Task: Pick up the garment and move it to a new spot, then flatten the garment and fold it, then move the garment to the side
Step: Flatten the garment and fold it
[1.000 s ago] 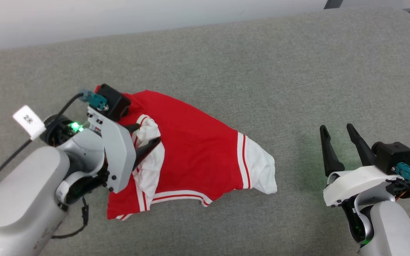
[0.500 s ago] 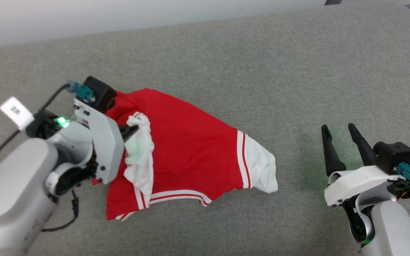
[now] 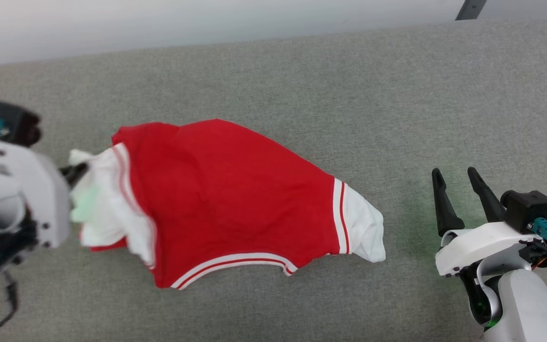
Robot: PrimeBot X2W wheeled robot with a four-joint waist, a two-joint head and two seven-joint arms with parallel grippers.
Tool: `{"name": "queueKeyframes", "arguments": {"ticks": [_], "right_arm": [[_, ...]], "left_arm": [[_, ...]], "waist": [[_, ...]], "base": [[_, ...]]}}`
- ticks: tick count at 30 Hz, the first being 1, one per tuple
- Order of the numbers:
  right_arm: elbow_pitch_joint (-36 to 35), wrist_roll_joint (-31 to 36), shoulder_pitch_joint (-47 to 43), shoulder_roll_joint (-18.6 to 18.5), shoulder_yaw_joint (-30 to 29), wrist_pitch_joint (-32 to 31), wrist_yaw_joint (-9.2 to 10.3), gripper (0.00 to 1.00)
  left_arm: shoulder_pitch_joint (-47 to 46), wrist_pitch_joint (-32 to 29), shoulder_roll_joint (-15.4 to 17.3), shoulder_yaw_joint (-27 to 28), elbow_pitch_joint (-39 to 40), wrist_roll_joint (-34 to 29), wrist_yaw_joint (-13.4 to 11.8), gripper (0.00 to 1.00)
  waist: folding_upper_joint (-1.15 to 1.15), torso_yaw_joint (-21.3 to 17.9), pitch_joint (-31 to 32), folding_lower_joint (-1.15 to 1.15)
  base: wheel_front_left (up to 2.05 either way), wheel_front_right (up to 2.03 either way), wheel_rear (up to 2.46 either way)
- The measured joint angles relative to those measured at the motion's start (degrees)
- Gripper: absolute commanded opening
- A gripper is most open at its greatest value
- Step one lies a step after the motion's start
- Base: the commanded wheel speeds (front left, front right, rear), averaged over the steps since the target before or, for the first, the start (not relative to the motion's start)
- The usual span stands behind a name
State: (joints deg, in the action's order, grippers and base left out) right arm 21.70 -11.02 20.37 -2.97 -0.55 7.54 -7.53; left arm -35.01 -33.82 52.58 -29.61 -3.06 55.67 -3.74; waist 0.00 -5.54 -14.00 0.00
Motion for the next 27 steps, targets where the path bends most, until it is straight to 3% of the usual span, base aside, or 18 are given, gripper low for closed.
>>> {"name": "queueKeyframes", "arguments": {"ticks": [7, 11, 15, 16, 17, 18, 19, 27], "right_arm": [[-0.09, 0.00, 0.00, 0.00, 0.00, -0.52, 0.00, 1.00], [-0.35, 0.03, 0.01, 0.00, -0.02, -1.02, 0.00, 1.00], [-0.63, 0.05, 0.02, -0.05, -0.04, -1.52, 0.00, 1.00], [-0.69, 0.12, 0.01, -0.08, -0.07, -1.59, 0.00, 1.00], [-0.69, 0.12, 0.01, -0.08, -0.07, -1.59, 0.00, 1.00], [-0.76, 0.20, 0.01, -0.10, -0.02, -1.80, 0.00, 1.00], [-0.76, 0.20, 0.01, -0.10, -0.02, -1.80, 0.00, 1.00], [-0.86, 0.29, -1.23, -0.33, 0.16, -2.09, 0.00, 1.00]], "left_arm": [[5.73, 2.08, 3.78, 2.20, -5.71, 2.11, -1.21, 0.00], [7.22, 3.80, 3.48, 1.66, -11.58, 2.12, 0.29, 0.00], [6.61, 6.39, 1.18, 1.19, -17.18, 1.51, 2.02, 0.00], [6.07, 7.26, 0.43, 1.19, -18.56, 1.31, 2.35, 0.32], [6.07, 7.26, 0.43, 1.19, -18.56, 1.31, 2.35, 0.55], [4.86, 8.23, -0.64, 0.86, -20.85, 1.00, 3.54, 0.87], [4.86, 8.23, -0.64, 0.86, -20.85, 1.00, 3.54, 1.00], [3.64, 11.67, -2.24, 0.92, -25.72, 0.88, 6.39, 1.00]], "waist": [[0.00, 0.51, -0.18, 0.00], [0.00, 0.53, -0.45, 0.00], [0.00, 0.54, -0.55, 0.00], [0.00, 0.55, -0.53, 0.00], [0.00, 0.55, -0.53, 0.00], [0.00, 0.59, -0.42, 0.00], [0.00, 0.59, -0.42, 0.00], [0.00, 0.72, 1.33, 0.00]], "base": [[0.00, 0.00, 0.00], [0.00, 0.00, 0.00], [0.00, 0.00, 0.00], [0.00, 0.00, 0.00], [0.00, 0.00, 0.00], [0.00, 0.00, 0.00], [0.00, 0.00, 0.00], [0.00, 0.00, 0.00]]}}
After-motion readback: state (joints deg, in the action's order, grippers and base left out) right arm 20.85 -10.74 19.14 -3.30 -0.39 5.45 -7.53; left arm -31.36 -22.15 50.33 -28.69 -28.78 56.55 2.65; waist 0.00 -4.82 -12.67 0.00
